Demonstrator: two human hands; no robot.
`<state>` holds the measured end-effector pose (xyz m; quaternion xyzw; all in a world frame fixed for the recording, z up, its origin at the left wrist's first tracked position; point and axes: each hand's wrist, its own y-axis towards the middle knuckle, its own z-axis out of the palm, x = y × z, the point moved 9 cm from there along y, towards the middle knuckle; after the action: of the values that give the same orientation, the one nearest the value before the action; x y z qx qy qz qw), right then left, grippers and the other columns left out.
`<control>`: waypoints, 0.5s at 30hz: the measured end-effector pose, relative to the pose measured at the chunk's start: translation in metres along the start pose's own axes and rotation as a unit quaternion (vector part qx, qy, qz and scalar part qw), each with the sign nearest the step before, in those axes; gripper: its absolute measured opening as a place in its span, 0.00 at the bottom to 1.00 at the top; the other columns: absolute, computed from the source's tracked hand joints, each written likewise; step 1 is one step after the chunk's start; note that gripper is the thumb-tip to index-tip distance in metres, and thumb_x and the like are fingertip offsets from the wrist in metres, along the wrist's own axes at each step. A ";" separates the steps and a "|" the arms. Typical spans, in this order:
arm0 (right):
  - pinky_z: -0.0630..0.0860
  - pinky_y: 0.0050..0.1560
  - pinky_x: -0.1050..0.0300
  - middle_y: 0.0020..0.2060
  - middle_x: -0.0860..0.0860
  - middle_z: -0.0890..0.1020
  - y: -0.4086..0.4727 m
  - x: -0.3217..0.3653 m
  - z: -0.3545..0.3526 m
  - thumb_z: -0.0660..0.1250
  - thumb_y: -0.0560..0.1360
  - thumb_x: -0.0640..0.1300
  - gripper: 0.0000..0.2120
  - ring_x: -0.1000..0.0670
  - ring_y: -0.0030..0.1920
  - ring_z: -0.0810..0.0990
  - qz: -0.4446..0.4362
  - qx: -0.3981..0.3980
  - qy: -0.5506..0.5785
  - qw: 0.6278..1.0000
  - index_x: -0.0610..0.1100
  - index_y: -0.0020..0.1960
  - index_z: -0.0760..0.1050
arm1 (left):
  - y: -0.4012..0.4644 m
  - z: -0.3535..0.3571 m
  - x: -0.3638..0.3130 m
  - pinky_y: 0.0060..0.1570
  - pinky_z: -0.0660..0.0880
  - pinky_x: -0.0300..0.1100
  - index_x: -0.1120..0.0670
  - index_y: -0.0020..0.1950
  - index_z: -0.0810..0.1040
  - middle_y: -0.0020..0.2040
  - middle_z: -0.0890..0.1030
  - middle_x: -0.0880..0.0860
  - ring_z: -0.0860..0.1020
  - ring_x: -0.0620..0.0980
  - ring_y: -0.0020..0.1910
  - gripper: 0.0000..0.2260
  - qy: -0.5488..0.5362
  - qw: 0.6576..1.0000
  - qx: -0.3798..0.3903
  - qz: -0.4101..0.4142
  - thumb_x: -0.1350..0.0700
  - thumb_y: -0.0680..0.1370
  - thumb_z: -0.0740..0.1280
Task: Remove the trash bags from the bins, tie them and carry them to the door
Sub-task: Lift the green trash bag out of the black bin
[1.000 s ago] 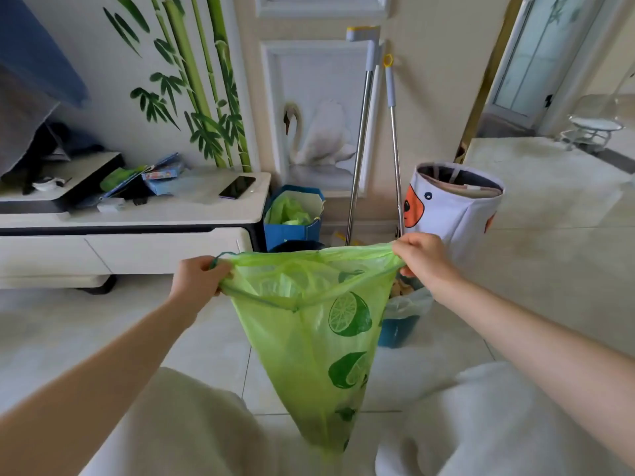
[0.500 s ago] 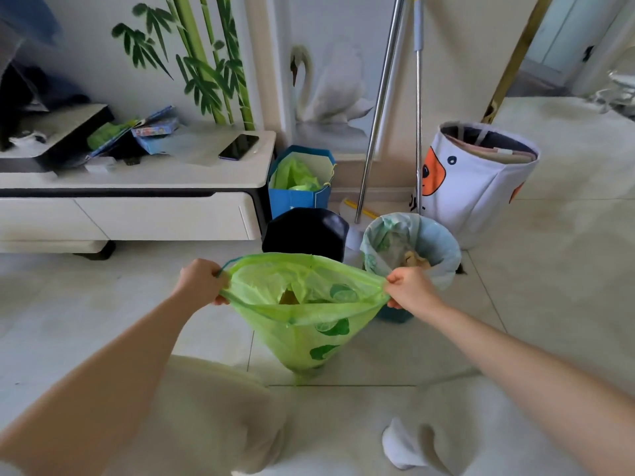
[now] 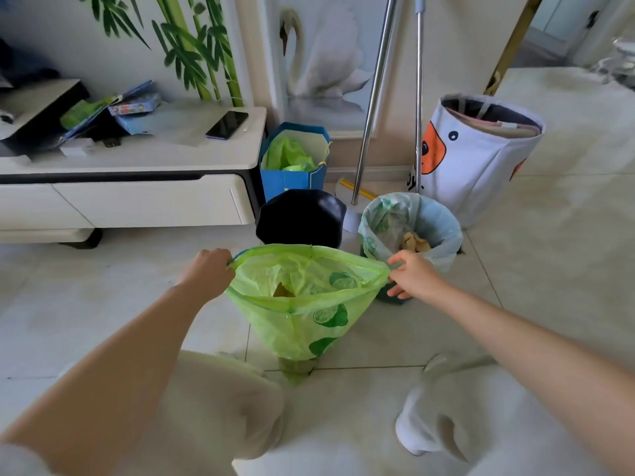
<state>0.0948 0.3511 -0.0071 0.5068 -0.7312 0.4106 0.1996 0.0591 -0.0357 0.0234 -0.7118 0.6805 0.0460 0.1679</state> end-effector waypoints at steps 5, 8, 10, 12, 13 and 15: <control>0.81 0.33 0.56 0.53 0.45 0.80 0.006 -0.002 -0.027 0.60 0.76 0.40 0.07 0.49 0.35 0.84 -0.001 -0.020 -0.016 1.000 0.45 0.53 0.74 | -0.004 -0.001 -0.033 0.48 0.76 0.51 0.56 0.61 0.76 0.56 0.78 0.56 0.76 0.58 0.56 0.14 0.043 0.996 -0.048 0.058 0.60 0.76 0.63; 0.81 0.36 0.54 0.52 0.46 0.80 0.010 -0.005 -0.043 0.60 0.78 0.41 0.06 0.48 0.39 0.84 -0.003 -0.026 -0.022 0.999 0.45 0.53 0.74 | -0.002 0.002 -0.065 0.50 0.75 0.51 0.57 0.60 0.77 0.57 0.77 0.55 0.73 0.56 0.60 0.13 0.084 0.986 -0.078 0.121 0.60 0.77 0.62; 0.82 0.39 0.51 0.50 0.47 0.79 0.012 -0.010 -0.052 0.60 0.78 0.41 0.05 0.47 0.41 0.84 0.002 -0.034 -0.023 0.999 0.45 0.51 0.74 | 0.004 0.004 -0.084 0.49 0.73 0.49 0.57 0.56 0.78 0.56 0.77 0.54 0.73 0.55 0.59 0.10 0.094 0.981 -0.098 0.142 0.61 0.77 0.62; 0.82 0.39 0.51 0.48 0.48 0.78 0.016 -0.019 -0.063 0.60 0.78 0.40 0.05 0.46 0.42 0.84 0.015 -0.048 -0.021 0.999 0.45 0.51 0.74 | 0.012 0.009 -0.104 0.48 0.72 0.48 0.57 0.51 0.78 0.53 0.76 0.54 0.74 0.55 0.56 0.07 0.130 0.975 -0.102 0.152 0.61 0.76 0.62; 0.82 0.38 0.51 0.47 0.48 0.78 0.018 -0.024 -0.067 0.60 0.78 0.40 0.05 0.46 0.42 0.84 0.022 -0.053 -0.017 0.998 0.45 0.51 0.74 | 0.017 0.013 -0.115 0.47 0.73 0.48 0.57 0.49 0.78 0.51 0.76 0.55 0.74 0.55 0.54 0.06 0.156 0.971 -0.097 0.156 0.62 0.76 0.62; 0.81 0.39 0.50 0.47 0.45 0.79 0.024 -0.036 -0.075 0.60 0.78 0.40 0.06 0.44 0.42 0.84 0.031 -0.054 -0.009 0.998 0.44 0.52 0.75 | 0.029 0.023 -0.135 0.47 0.73 0.48 0.57 0.48 0.78 0.49 0.76 0.54 0.74 0.55 0.52 0.07 0.192 0.964 -0.082 0.165 0.61 0.76 0.61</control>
<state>0.0786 0.4362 0.0016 0.4759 -0.7698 0.3717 0.2070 0.0255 0.0993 0.0361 -0.5965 0.8018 -0.0091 -0.0344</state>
